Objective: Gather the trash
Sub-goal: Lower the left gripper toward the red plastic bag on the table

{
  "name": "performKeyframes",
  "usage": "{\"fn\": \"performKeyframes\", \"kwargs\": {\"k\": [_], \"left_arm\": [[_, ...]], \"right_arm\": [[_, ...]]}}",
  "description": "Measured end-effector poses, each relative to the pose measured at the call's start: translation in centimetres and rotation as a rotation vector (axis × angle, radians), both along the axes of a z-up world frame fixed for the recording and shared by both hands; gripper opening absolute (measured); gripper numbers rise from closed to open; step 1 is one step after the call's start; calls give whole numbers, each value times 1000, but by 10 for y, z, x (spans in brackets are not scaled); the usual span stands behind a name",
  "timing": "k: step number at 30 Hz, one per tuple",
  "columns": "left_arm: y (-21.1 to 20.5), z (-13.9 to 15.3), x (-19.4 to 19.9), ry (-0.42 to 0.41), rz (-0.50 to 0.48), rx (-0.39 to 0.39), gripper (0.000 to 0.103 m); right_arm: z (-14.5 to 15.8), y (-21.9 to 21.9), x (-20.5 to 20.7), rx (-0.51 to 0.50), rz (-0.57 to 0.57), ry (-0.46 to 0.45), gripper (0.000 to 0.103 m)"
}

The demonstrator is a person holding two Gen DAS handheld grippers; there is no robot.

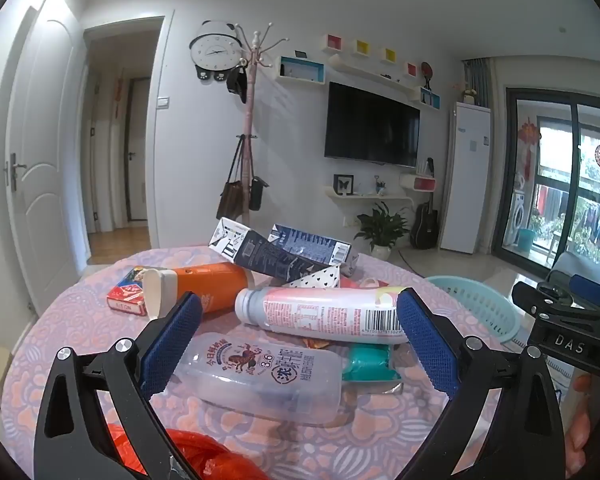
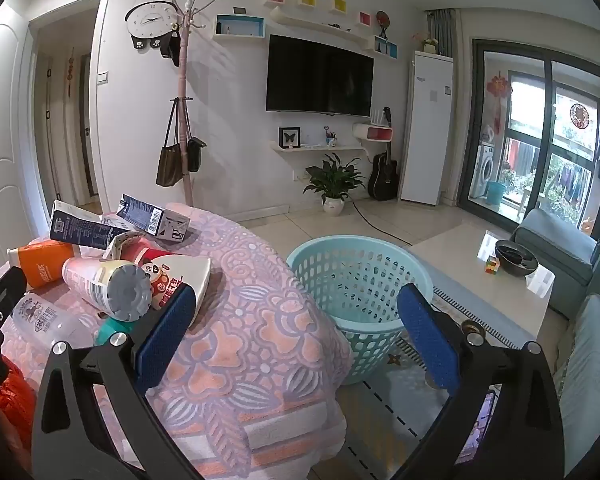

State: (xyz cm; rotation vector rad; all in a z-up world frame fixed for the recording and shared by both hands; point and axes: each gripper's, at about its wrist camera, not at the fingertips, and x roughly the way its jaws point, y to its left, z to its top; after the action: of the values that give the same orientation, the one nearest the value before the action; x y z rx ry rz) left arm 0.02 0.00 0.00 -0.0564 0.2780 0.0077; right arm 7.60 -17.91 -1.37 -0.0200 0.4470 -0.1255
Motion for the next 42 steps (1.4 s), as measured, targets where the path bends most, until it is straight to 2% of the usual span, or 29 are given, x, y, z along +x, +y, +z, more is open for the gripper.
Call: {"fn": "performKeyframes", "kwargs": {"k": [22, 28, 33, 38, 39, 42], "left_arm": [[0, 0, 0, -2, -1, 0, 95], [-4, 1, -3, -26, 11, 20, 95], [-4, 9, -11, -5, 7, -14, 95], [16, 27, -32, 32, 45, -27, 95], [23, 29, -37, 62, 64, -31, 95], [44, 27, -50, 155, 125, -53, 95]], "right_arm": [[-3, -2, 0, 13, 2, 7, 96], [-3, -2, 0, 17, 5, 5, 95], [-2, 1, -2, 13, 9, 5, 95], [4, 5, -6, 21, 36, 4, 87], [5, 6, -7, 26, 47, 3, 86], [9, 16, -8, 42, 106, 12, 74]]}}
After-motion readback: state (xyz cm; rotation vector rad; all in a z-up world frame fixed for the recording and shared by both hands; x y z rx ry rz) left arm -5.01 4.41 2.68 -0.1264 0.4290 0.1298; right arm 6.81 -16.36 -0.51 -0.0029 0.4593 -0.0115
